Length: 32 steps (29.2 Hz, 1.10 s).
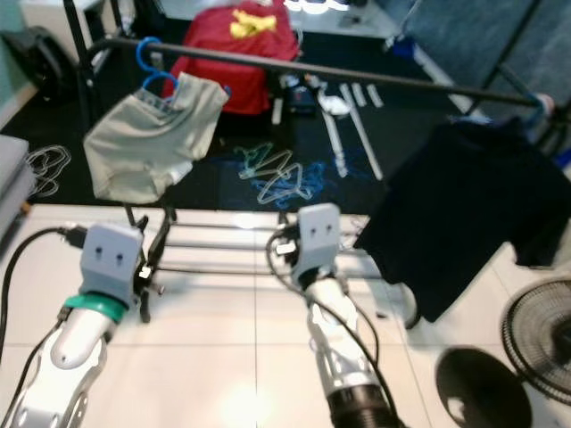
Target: Hang hanger
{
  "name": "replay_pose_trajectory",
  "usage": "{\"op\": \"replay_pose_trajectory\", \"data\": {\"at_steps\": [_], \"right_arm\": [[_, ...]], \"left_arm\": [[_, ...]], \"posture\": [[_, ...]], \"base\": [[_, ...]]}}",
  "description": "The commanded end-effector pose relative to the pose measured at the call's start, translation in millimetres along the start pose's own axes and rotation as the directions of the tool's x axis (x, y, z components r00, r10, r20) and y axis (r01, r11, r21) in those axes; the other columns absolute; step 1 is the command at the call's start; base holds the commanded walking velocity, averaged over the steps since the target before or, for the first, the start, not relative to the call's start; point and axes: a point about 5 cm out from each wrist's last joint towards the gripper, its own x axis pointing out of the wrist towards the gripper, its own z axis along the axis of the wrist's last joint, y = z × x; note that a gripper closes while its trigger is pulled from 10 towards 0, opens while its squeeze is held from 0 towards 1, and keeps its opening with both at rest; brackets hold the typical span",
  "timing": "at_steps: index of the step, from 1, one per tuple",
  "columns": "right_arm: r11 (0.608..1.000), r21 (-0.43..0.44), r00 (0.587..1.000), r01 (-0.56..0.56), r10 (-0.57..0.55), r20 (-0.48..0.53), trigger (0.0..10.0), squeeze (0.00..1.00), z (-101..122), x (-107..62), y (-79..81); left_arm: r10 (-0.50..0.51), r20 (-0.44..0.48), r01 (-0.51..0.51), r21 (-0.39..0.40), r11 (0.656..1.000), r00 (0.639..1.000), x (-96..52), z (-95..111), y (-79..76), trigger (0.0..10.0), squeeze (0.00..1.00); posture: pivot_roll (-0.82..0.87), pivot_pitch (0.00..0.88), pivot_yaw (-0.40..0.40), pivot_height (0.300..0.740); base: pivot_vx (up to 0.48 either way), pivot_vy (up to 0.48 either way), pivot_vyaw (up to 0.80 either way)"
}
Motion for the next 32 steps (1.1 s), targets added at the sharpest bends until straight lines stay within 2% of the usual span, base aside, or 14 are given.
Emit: {"op": "replay_pose_trajectory", "data": {"at_steps": [1,8,11,15,17,18,21,23,24,25,29,31,32], "right_arm": [[1.0,0.002,1.0,-0.013,0.013,-0.006,10.0,0.0,-1.3,-0.5,4.3],[1.0,-0.009,1.0,-0.012,0.012,-0.012,10.0,0.0,-4.8,-0.2,3.9],[1.0,-0.006,1.0,-0.03,0.03,-0.008,10.0,0.0,-1.7,0.3,3.7],[0.999,-0.005,0.999,-0.053,0.053,-0.001,10.0,0.0,0.2,-3.1,7.8],[0.998,-0.014,0.998,-0.058,0.058,-0.004,10.0,0.0,-2.5,-12.7,9.3],[0.999,-0.018,0.999,-0.038,0.037,-0.016,10.0,0.0,-6.1,-18.4,6.5],[1.0,-0.021,0.999,-0.022,0.021,-0.025,10.0,0.0,-8.5,-21.9,4.3],[0.999,-0.042,0.999,0.032,-0.034,-0.032,10.0,0.0,-9.6,-34.7,-12.2],[0.999,-0.042,0.999,0.032,-0.034,-0.032,10.0,0.0,-9.6,-34.7,-12.2],[0.996,-0.051,0.997,0.07,-0.072,-0.04,10.0,0.0,-11.7,-39.0,-20.9],[0.991,-0.046,0.991,0.129,-0.131,-0.033,10.0,0.0,-13.7,-38.9,-31.0],[0.987,-0.05,0.988,0.153,-0.154,-0.024,10.0,0.0,-13.0,-26.7,-32.7],[0.987,-0.05,0.988,0.153,-0.154,-0.024,10.0,0.0,-13.0,-26.7,-32.7]], "left_arm": [[-0.003,-0.013,0.003,0.009,1.0,1.0,-2.1,-3.1,-1.0,10.0,0.0],[-0.006,-0.018,0.006,0.007,1.0,1.0,-0.6,-8.1,-2.3,10.0,0.0],[-0.024,0.031,0.022,0.054,0.998,0.999,10.7,-6.6,-3.7,10.0,0.0],[-0.027,0.053,0.023,0.084,0.996,0.998,18.8,-6.9,-2.6,10.0,0.0],[-0.021,0.056,0.015,0.095,0.995,0.998,27.7,-11.0,-0.4,10.0,0.0],[-0.019,0.043,0.015,0.094,0.995,0.999,30.6,-15.4,0.6,10.0,0.0],[-0.019,0.034,0.015,0.094,0.995,0.999,31.8,-18.4,1.1,10.0,0.0],[-0.035,0.033,0.032,0.093,0.995,0.999,38.1,-17.3,0.0,10.0,0.0],[-0.035,0.033,0.032,0.093,0.995,0.999,38.1,-17.3,0.0,10.0,0.0],[-0.036,0.038,0.032,0.092,0.995,0.999,41.0,-16.4,0.0,10.0,0.0],[-0.026,0.036,0.023,0.082,0.996,0.999,42.7,-17.4,-0.7,10.0,0.0],[-0.024,0.018,0.023,0.071,0.997,1.0,41.6,-21.1,-3.5,10.0,0.0],[-0.024,0.018,0.023,0.071,0.997,1.0,41.6,-21.1,-3.5,10.0,0.0]], "posture": [[0.08,0.02,-0.027,0.74],[0.06,0.0,-0.015,0.74],[0.03,0.0,0.012,0.74],[-0.02,0.0,0.044,0.74],[-0.06,0.0,0.075,0.74],[-0.1,0.0,0.116,0.74],[-0.1,0.0,0.116,0.74],[-0.11,0.0,0.141,0.74],[-0.11,0.0,0.141,0.74],[-0.12,0.0,0.141,0.74],[-0.11,0.0,0.139,0.74],[-0.09,0.0,0.122,0.74],[-0.09,0.0,0.122,0.74]], "base": [[-0.36,0.0,0.0],[-0.358,0.0,0.0],[-0.308,0.0,0.0],[-0.3,0.0,0.0],[-0.296,0.0,0.0],[-0.285,0.0,0.0],[-0.285,0.0,0.0],[-0.274,0.0,0.0],[-0.27,0.0,0.0],[-0.244,0.0,0.0],[-0.061,0.0,0.0],[0.0,0.0,0.0],[0.0,0.0,0.0]]}}
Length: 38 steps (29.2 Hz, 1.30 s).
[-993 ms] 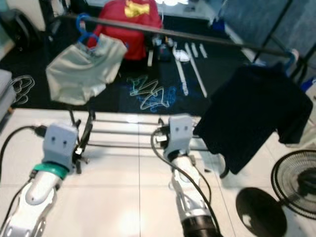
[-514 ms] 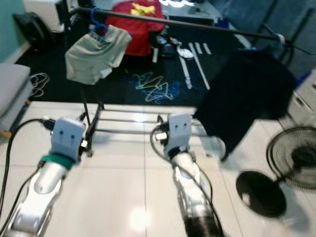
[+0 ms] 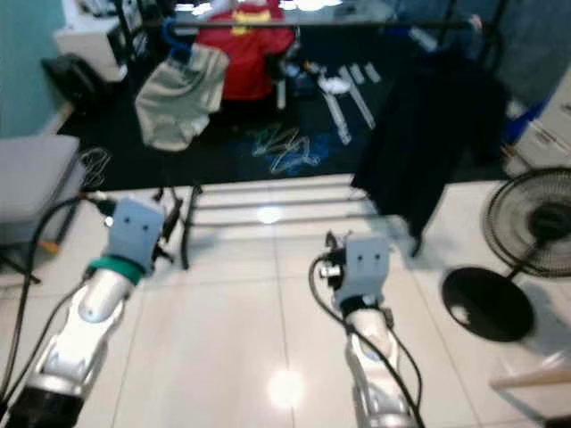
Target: Hang hanger
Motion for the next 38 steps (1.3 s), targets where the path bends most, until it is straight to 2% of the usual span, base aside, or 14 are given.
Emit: {"op": "replay_pose_trajectory", "data": {"at_steps": [1,4,9,10,11,13,16,20,25,28,30,32,33,38], "right_arm": [[1.0,-0.003,1.0,-0.002,0.002,0.013,10.0,0.0,1.7,4.4,3.2],[0.999,-0.033,0.999,-0.018,0.019,0.028,10.0,0.0,9.7,25.8,12.9],[0.996,-0.04,0.997,-0.074,0.074,0.016,10.0,0.0,11.9,39.0,25.5],[0.991,-0.043,0.992,-0.126,0.126,-0.005,10.0,0.0,9.9,44.7,35.2],[0.984,-0.031,0.984,-0.177,0.176,-0.035,10.0,0.0,7.1,49.3,44.0],[0.984,-0.031,0.984,-0.177,0.176,-0.035,10.0,0.0,7.1,49.3,44.0],[0.951,-0.08,0.954,-0.298,0.295,-0.047,10.0,0.0,5.7,53.2,57.9],[0.957,-0.096,0.961,-0.275,0.27,-0.058,10.0,0.0,7.8,59.1,50.1],[0.99,-0.032,0.99,-0.138,0.138,-0.014,10.0,0.0,12.0,51.7,30.1],[1.0,0.029,1.0,0.0,0.001,-0.02,10.0,0.0,5.1,37.2,13.4],[0.999,0.027,0.999,0.047,-0.046,-0.013,10.0,0.0,4.1,28.2,8.6],[0.998,0.018,0.998,0.067,-0.067,0.0,10.0,0.0,4.5,21.4,6.4],[1.0,-0.008,1.0,0.016,-0.016,0.009,10.0,0.0,4.0,10.3,10.9],[1.0,-0.017,1.0,-0.021,0.021,0.003,10.0,0.0,1.2,6.4,13.4]], "left_arm": [[0.004,-0.038,-0.004,0.001,1.0,0.999,-3.7,-8.7,-0.3,10.0,0.0],[0.007,-0.096,-0.011,-0.038,0.999,0.995,-7.9,-17.4,-2.5,10.0,0.0],[0.009,-0.198,-0.035,-0.127,0.991,0.98,-11.2,-26.4,0.1,10.0,0.0],[-0.005,-0.235,-0.031,-0.148,0.989,0.972,-13.2,-31.7,1.6,10.0,0.0],[-0.02,-0.252,-0.016,-0.137,0.99,0.967,-14.7,-36.3,2.8,10.0,0.0],[-0.02,-0.252,-0.016,-0.137,0.99,0.967,-14.7,-36.3,2.8,10.0,0.0],[-0.064,-0.236,0.05,-0.067,0.997,0.97,-14.8,-41.8,1.1,10.0,0.0],[-0.035,-0.216,0.039,0.016,0.999,0.976,-9.4,-48.2,-4.6,10.0,0.0],[0.056,-0.227,-0.059,-0.008,0.998,0.972,-4.7,-48.2,-1.4,10.0,0.0],[0.045,-0.227,-0.055,-0.037,0.998,0.973,-6.9,-44.0,-0.4,10.0,0.0],[0.035,-0.236,-0.051,-0.062,0.997,0.971,-11.3,-43.5,3.0,10.0,0.0],[0.026,-0.247,-0.047,-0.08,0.996,0.969,-15.6,-43.3,6.3,10.0,0.0],[0.032,-0.24,-0.05,-0.069,0.996,0.97,-22.6,-42.7,14.2,10.0,0.0],[0.032,-0.222,-0.043,-0.041,0.998,0.974,-24.0,-41.3,16.5,10.0,0.0]], "posture": [[-0.09,0.0,0.122,0.74],[-0.08,0.0,0.102,0.74],[-0.07,0.0,0.082,0.74],[-0.08,0.0,0.101,0.74],[-0.07,0.0,0.136,0.74],[-0.07,0.0,0.136,0.74],[-0.06,0.0,0.152,0.74],[-0.06,0.0,0.115,0.74],[-0.06,0.0,0.082,0.74],[-0.04,0.0,0.061,0.74],[-0.05,0.0,0.046,0.74],[-0.07,0.0,0.032,0.74],[-0.08,0.016,0.026,0.74],[-0.08,0.02,0.027,0.74]], "base": [[0.0,0.0,0.0],[0.0,0.0,0.0],[0.0,0.0,0.0],[0.0,0.0,0.0],[0.0,0.0,0.0],[0.0,0.0,0.0],[0.0,0.0,0.0],[0.0,0.0,0.0],[0.0,0.0,0.0],[0.0,0.0,0.0],[0.0,0.0,0.0],[0.0,0.0,0.0],[0.0,0.0,0.0],[0.0,0.0,0.0]]}}
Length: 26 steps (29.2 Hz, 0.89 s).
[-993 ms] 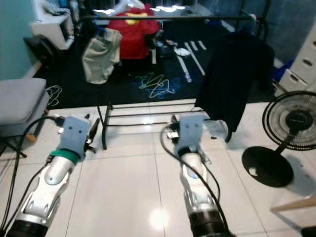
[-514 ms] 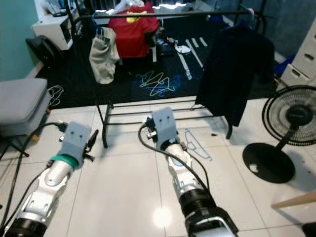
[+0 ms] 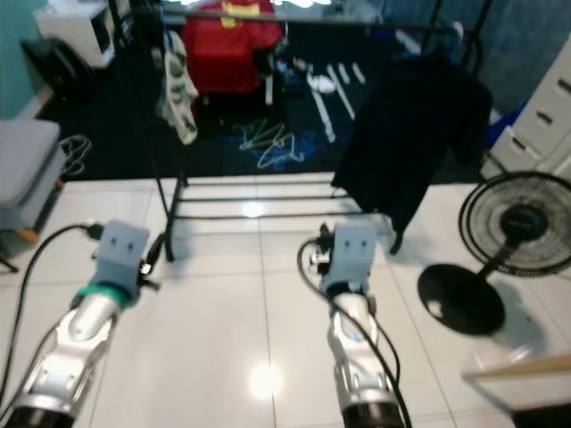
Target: Hang hanger
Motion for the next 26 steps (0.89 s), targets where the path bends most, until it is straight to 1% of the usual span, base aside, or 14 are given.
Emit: {"op": "replay_pose_trajectory", "data": {"at_steps": [1,2,4,5,6,8,9,11,16,18,19,21,22,26], "right_arm": [[0.998,-0.001,0.997,-0.058,0.058,-0.053,10.0,0.0,-10.6,-7.8,4.2],[0.998,-0.001,0.997,-0.058,0.058,-0.053,10.0,0.0,-10.6,-7.8,4.2],[0.997,-0.012,0.992,-0.081,0.079,-0.096,10.0,0.0,-17.0,-13.7,1.2],[0.997,-0.012,0.992,-0.081,0.079,-0.096,10.0,0.0,-17.0,-13.7,1.2],[0.997,-0.024,0.992,-0.077,0.074,-0.107,10.0,0.0,-17.0,-18.1,-3.1],[0.995,-0.072,0.993,-0.067,0.059,-0.107,10.0,0.0,-16.5,-27.6,-10.3],[0.995,-0.072,0.993,-0.067,0.059,-0.107,10.0,0.0,-16.5,-27.6,-10.3],[0.995,-0.091,0.993,-0.038,0.027,-0.118,10.0,0.0,-17.3,-37.5,-14.6],[0.997,-0.073,0.992,-0.016,0.006,-0.125,10.0,0.0,-15.6,-39.4,-16.3],[0.997,-0.071,0.994,-0.013,0.005,-0.113,10.0,0.0,-11.1,-36.1,-16.7],[0.997,-0.075,0.994,-0.014,0.006,-0.109,10.0,0.0,-10.4,-35.1,-16.9],[0.997,-0.075,0.994,-0.014,0.006,-0.109,10.0,0.0,-10.4,-35.1,-16.9],[0.996,-0.082,0.993,-0.018,0.008,-0.114,10.0,0.0,-10.5,-35.5,-17.1],[0.996,-0.087,0.992,-0.007,-0.004,-0.123,10.0,0.0,-10.4,-38.4,-18.7]], "left_arm": [[-0.021,0.043,0.017,0.085,0.996,0.999,-6.0,2.0,3.6,10.0,0.0],[-0.021,0.043,0.017,0.085,0.996,0.999,-6.0,2.0,3.6,10.0,0.0],[-0.047,0.084,0.031,0.175,0.984,0.995,-12.2,3.4,6.2,10.0,0.0],[-0.047,0.084,0.031,0.175,0.984,0.995,-12.2,3.4,6.2,10.0,0.0],[-0.042,0.064,0.03,0.18,0.983,0.997,-19.9,-1.1,11.3,10.0,0.0],[-0.022,0.006,0.021,0.144,0.989,1.0,-36.2,-10.6,18.5,10.0,0.0],[-0.022,0.006,0.021,0.144,0.989,1.0,-36.2,-10.6,18.5,10.0,0.0],[-0.014,-0.031,0.018,0.106,0.994,0.999,-48.0,-12.8,18.3,10.0,0.0],[-0.018,-0.034,0.02,0.054,0.998,0.999,-44.8,-4.3,11.8,10.0,0.0],[-0.047,-0.05,0.045,-0.039,0.998,0.998,-37.8,2.1,3.9,10.0,0.0],[-0.059,-0.065,0.051,-0.115,0.992,0.996,-34.8,4.3,-2.0,10.0,0.0],[-0.059,-0.065,0.051,-0.115,0.992,0.996,-34.8,4.3,-2.0,10.0,0.0],[-0.082,-0.081,0.064,-0.205,0.977,0.993,-33.6,6.6,-11.2,10.0,0.0],[-0.143,-0.049,0.133,-0.167,0.977,0.989,-39.0,11.2,-23.5,10.0,0.0]], "posture": [[-0.06,0.052,0.034,0.74],[-0.06,0.052,0.034,0.74],[-0.04,0.067,0.041,0.74],[-0.04,0.067,0.041,0.74],[-0.04,0.082,0.046,0.74],[-0.05,0.089,0.034,0.74],[-0.05,0.089,0.034,0.74],[-0.04,0.101,0.024,0.74],[-0.05,0.104,0.012,0.74],[-0.06,0.106,0.011,0.74],[-0.06,0.102,0.015,0.74],[-0.06,0.102,0.015,0.74],[-0.06,0.1,0.021,0.74],[-0.07,0.101,0.017,0.74]], "base": [[0.0,0.0,0.0],[0.0,0.0,0.0],[0.0,0.0,0.0],[0.0,0.0,0.0],[0.0,0.0,0.0],[0.0,0.0,0.0],[0.0,0.0,0.0],[0.0,0.0,0.0],[0.0,0.0,0.0],[0.0,0.0,0.0],[0.0,0.0,0.0],[0.0,0.0,0.0],[0.0,0.0,0.0],[0.0,0.0,0.0]]}}
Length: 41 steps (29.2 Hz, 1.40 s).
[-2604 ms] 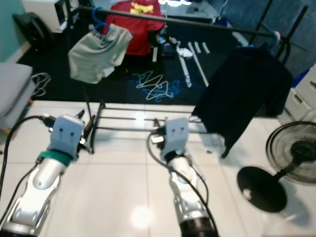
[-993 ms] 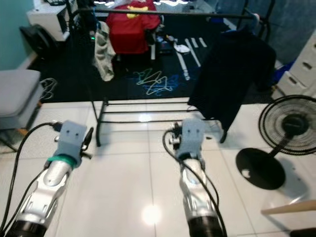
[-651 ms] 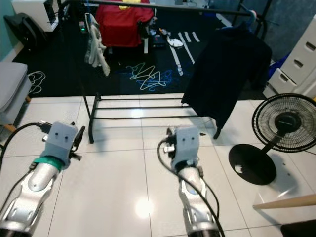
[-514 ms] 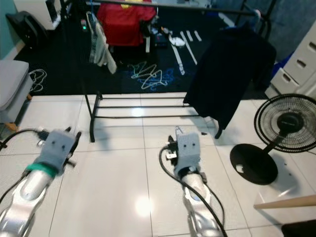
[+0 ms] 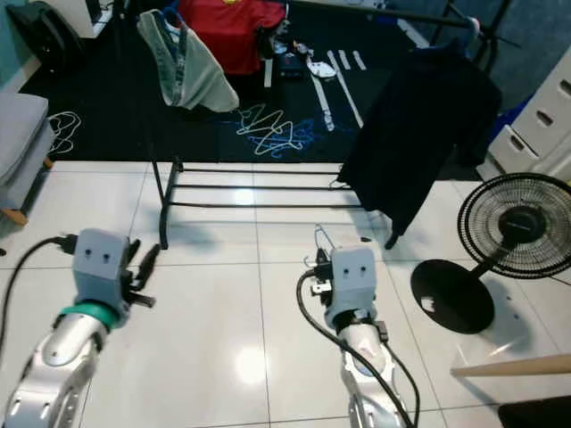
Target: Hang hanger
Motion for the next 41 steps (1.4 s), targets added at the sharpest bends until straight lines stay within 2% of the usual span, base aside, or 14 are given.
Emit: {"op": "replay_pose_trajectory", "data": {"at_steps": [1,4,7,13,15,20,31,33,34,36,37,41], "right_arm": [[1.0,-0.003,0.999,0.019,-0.019,-0.028,10.0,0.0,-3.4,-4.0,-4.2],[1.0,0.008,0.999,0.014,-0.014,-0.037,10.0,0.0,-5.1,-4.2,-3.1],[1.0,-0.024,1.0,-0.016,0.015,-0.026,10.0,0.0,-3.3,-2.1,0.4],[1.0,-0.009,0.999,-0.015,0.014,-0.033,10.0,0.0,-2.9,-0.5,0.5],[0.997,-0.052,0.998,-0.054,0.053,-0.021,10.0,0.0,-1.5,-0.9,6.6],[0.999,-0.009,0.999,-0.038,0.038,-0.027,10.0,0.0,-2.2,-1.1,7.4],[0.997,-0.035,0.998,-0.066,0.066,-0.022,10.0,0.0,-1.4,-0.6,10.3],[0.998,-0.03,0.998,-0.059,0.059,-0.015,10.0,0.0,0.1,-5.0,9.3],[0.998,-0.03,0.998,-0.059,0.059,-0.015,10.0,0.0,0.1,-5.0,9.3],[0.999,-0.013,0.999,-0.045,0.045,-0.009,10.0,0.0,2.2,-11.9,8.3],[0.999,-0.013,0.999,-0.045,0.045,-0.009,10.0,0.0,2.2,-11.9,8.3],[0.998,0.021,0.998,-0.053,0.053,-0.026,10.0,0.0,2.8,-39.2,14.8]], "left_arm": [[-0.043,-0.01,0.044,0.012,0.999,0.999,-4.4,-1.9,-7.8,10.0,0.0],[-0.042,-0.003,0.042,0.013,0.999,0.999,-3.7,-1.0,-9.5,10.0,0.0],[-0.018,0.015,0.018,0.023,1.0,1.0,-1.7,2.7,-8.5,10.0,0.0],[-0.013,0.022,0.011,0.066,0.998,1.0,-1.9,4.8,-7.8,10.0,0.0],[0.0,0.011,-0.001,0.1,0.995,1.0,-2.8,1.3,-5.7,10.0,0.0],[-0.018,0.01,0.016,0.129,0.992,1.0,-3.1,0.4,-7.0,10.0,0.0],[0.035,0.003,-0.035,0.109,0.993,0.999,-2.3,-2.5,-4.9,10.0,0.0],[0.044,0.03,-0.048,0.16,0.986,0.999,-7.9,0.8,-1.8,10.0,0.0],[0.044,0.03,-0.048,0.16,0.986,0.999,-7.9,0.8,-1.8,10.0,0.0],[0.045,0.04,-0.052,0.221,0.974,0.998,-18.7,-0.4,4.0,10.0,0.0],[0.045,0.04,-0.052,0.221,0.974,0.998,-18.7,-0.4,4.0,10.0,0.0],[0.12,0.016,-0.12,0.228,0.966,0.993,-45.2,-8.8,21.0,10.0,0.0]], "posture": [[-0.07,0.101,0.017,0.74],[-0.06,0.1,0.013,0.74],[-0.06,0.098,0.009,0.74],[-0.04,0.091,0.017,0.74],[-0.04,0.09,0.026,0.74],[-0.02,0.085,0.027,0.74],[-0.01,0.078,0.021,0.74],[-0.01,0.067,0.016,0.74],[-0.01,0.067,0.016,0.74],[-0.01,0.072,0.011,0.74],[-0.01,0.072,0.011,0.74],[0.01,0.074,0.001,0.74]], "base": [[0.0,0.0,0.0],[0.0,0.0,0.0],[0.0,0.0,0.0],[0.0,0.0,0.0],[0.0,0.0,0.0],[0.0,0.0,0.0],[0.0,0.0,0.0],[0.0,0.0,0.0],[0.0,0.0,0.0],[0.0,0.0,0.0],[0.0,0.0,0.0],[0.0,0.0,0.0]]}}
